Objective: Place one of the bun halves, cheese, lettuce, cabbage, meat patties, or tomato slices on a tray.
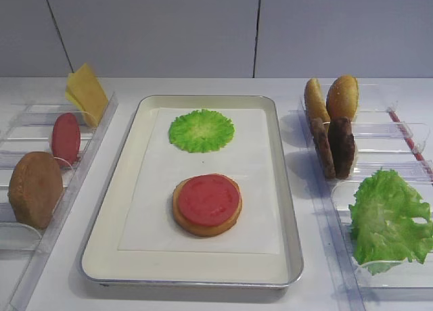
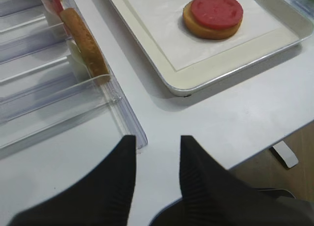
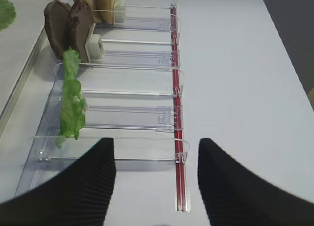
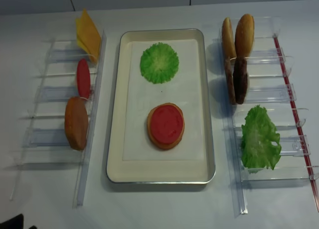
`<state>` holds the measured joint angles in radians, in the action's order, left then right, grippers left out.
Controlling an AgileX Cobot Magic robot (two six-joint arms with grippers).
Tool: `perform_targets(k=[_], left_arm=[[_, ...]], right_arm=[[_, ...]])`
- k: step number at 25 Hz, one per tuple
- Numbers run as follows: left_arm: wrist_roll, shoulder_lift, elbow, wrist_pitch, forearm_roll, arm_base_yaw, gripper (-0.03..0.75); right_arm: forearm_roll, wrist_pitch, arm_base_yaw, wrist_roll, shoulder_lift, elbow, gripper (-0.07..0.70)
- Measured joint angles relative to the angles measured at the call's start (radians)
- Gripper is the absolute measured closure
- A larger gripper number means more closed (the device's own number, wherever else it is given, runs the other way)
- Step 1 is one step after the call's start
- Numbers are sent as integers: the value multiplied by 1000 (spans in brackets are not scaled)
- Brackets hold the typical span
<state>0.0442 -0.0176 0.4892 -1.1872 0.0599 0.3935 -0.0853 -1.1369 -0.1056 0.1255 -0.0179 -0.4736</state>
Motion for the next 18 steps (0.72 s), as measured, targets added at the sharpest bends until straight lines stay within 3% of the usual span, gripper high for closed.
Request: perform_targets(k=[7, 14, 18], left_arm=[[0, 0, 0, 2, -2, -12, 510], [0, 0, 0, 2, -2, -223, 510], [0, 0, -1, 2, -4, -268, 510]], right_arm=[[0, 0, 0, 0, 0, 0, 239], [0, -2, 0, 0, 0, 0, 239], [0, -2, 0, 0, 0, 0, 239]])
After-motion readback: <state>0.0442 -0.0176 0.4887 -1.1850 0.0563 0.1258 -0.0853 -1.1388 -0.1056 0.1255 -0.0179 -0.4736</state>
